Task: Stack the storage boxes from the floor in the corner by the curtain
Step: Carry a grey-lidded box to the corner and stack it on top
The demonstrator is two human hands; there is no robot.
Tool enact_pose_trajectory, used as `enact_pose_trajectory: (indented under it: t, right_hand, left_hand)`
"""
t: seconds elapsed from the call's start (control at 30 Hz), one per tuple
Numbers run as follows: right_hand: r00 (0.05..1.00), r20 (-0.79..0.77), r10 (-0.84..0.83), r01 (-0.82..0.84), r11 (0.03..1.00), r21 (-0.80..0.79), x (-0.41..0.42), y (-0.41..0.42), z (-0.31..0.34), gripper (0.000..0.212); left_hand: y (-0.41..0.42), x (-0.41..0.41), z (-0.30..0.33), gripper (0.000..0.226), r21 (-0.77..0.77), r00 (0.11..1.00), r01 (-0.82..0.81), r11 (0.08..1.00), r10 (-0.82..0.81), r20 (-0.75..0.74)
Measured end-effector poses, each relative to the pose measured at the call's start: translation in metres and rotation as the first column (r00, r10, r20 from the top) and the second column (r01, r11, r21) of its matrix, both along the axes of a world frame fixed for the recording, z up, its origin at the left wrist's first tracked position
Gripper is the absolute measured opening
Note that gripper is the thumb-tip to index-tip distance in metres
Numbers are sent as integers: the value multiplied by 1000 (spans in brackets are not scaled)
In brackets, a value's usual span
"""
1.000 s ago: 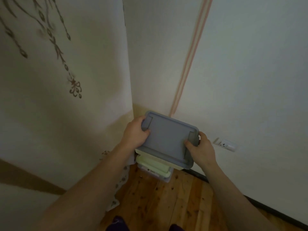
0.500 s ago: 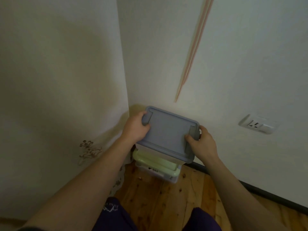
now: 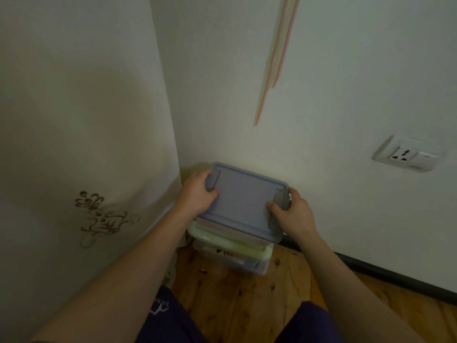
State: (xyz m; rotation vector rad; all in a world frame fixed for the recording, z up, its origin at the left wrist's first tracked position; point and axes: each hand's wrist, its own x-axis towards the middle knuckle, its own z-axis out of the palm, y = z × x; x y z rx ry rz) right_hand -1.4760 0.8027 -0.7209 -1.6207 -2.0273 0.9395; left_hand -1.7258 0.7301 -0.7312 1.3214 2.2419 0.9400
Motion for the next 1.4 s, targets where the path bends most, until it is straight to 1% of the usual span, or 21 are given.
enact_pose_trajectory:
  t: [0.3, 0.6, 0.77, 0.97, 1.13, 1.27, 1.33, 1.4]
  right_hand:
    - [999, 42, -4, 4, 1000, -7, -1, 7, -25, 74]
    - [998, 66, 4, -3, 1000, -19, -11, 13, -39, 73]
    - [997, 72, 36, -33, 999, -38, -17, 15, -43, 74]
    - [987, 145, 63, -58, 997, -44, -22, 20, -43, 77]
    - [992, 108, 69, -63, 996, -57, -21, 15, -46, 79]
    - [992, 88, 86, -79, 993, -85, -19, 11, -45, 79]
    - [988, 113, 101, -90, 991, -100, -17, 11, -43, 81]
    - [984, 150, 96, -85, 994, -75, -12, 13, -40, 80]
  left_hand:
    - [3, 0, -29, 65, -38, 999, 36, 999, -35, 10]
    - [10, -9, -40, 64, -55, 999, 49, 997, -50, -12]
    - [8, -15, -45, 63, -52, 999, 28, 998, -29, -12]
    - [10, -17, -51, 53, -69, 1000, 11, 998, -12, -22]
    - [6, -17, -54, 50, -63, 1000, 3, 998, -2, 10]
    - [5, -15, -56, 53, -49, 1000, -7, 999, 8, 16]
    - [5, -16, -55, 55, -43, 1000, -12, 999, 13, 19]
    - [5, -15, -51, 57, -25, 999, -25, 999, 26, 32]
